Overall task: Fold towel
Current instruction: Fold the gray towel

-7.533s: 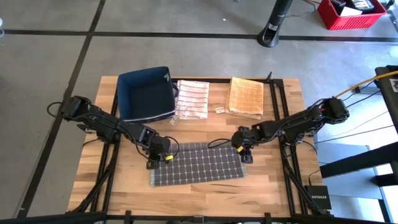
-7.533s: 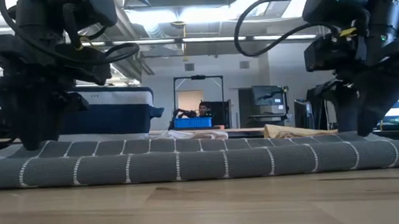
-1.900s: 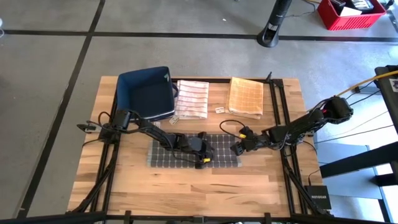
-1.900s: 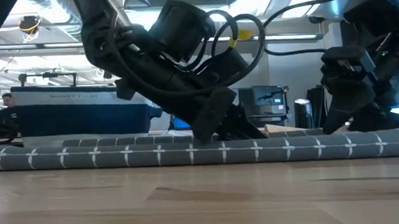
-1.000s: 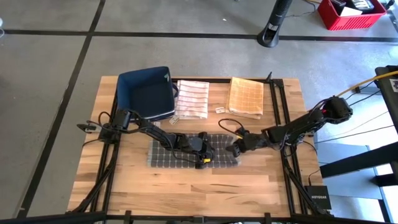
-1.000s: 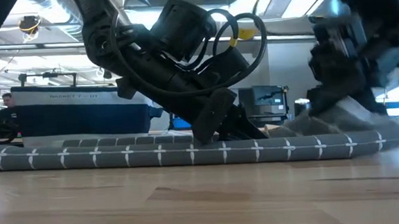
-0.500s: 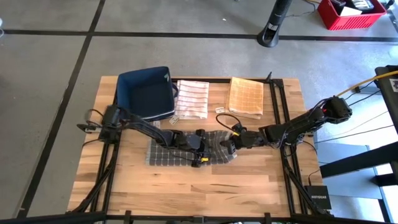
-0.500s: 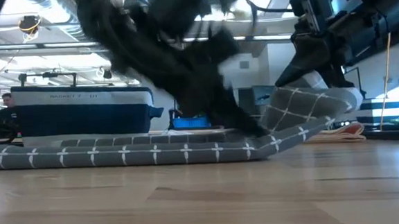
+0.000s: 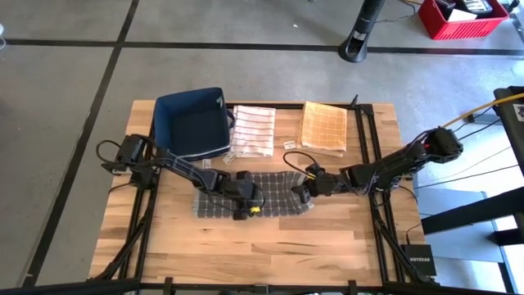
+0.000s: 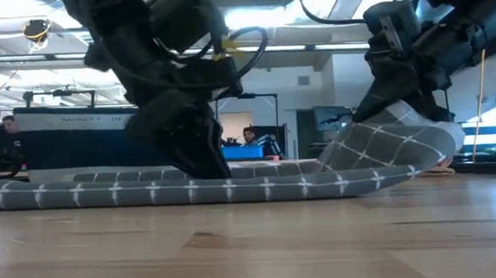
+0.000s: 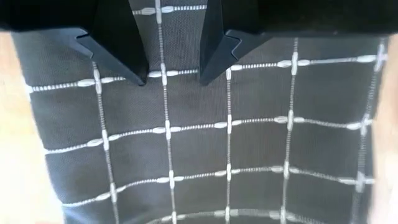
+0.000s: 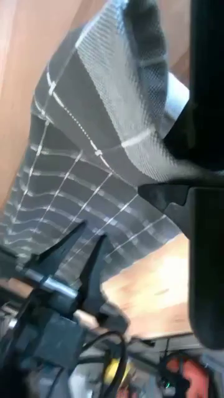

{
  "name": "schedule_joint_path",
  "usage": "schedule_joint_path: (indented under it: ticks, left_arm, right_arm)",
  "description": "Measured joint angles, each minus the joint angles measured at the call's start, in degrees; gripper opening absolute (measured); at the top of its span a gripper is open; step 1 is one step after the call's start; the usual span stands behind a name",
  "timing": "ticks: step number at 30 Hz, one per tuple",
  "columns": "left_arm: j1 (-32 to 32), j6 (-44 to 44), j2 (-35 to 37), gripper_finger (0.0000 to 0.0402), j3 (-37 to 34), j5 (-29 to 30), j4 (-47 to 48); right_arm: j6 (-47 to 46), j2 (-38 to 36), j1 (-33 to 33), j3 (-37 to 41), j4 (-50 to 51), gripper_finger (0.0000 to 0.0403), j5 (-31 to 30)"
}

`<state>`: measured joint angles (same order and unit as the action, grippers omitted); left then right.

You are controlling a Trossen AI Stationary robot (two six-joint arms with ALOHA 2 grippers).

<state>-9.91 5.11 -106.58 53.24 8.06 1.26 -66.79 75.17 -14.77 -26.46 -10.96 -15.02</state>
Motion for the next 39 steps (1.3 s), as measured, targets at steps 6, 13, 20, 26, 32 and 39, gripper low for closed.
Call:
schedule_joint_path:
  ticks: [6, 13, 20, 26, 32, 39]
  left_arm:
    - [0.20, -1.48, -2.04, 0.0140, -1.13, 0.29, -10.13]
    - [0.20, -2.43, -2.15, 0.0140, -1.10, 1.59, -11.15]
    - [0.11, -2.55, -1.41, 0.0140, -1.10, 2.24, -10.33]
    - [-2.22, -0.42, 8.50, 0.0140, -0.93, 2.31, -1.57]
    - [-5.48, 9.94, 14.20, 0.0140, -4.67, 3.29, 12.45]
    - [-6.49, 16.40, 10.40, 0.0140, -14.28, 4.54, -1.57]
  right_arm:
    - [-0.28, 5.72, 2.19, -0.19, -12.97, 0.0008, 1.73]
    - [2.39, 13.70, 4.48, -4.96, -19.40, 0.0018, 2.80]
    - [11.68, 20.14, 4.76, -15.74, -17.63, 0.0019, 4.05]
    - [13.64, 21.32, 5.16, -17.29, -15.10, 0.0020, 4.08]
    - [14.47, 21.32, 5.15, -17.31, -12.98, 0.0020, 4.14]
    - [14.60, 21.30, 5.05, -17.56, -13.42, 0.0021, 3.83]
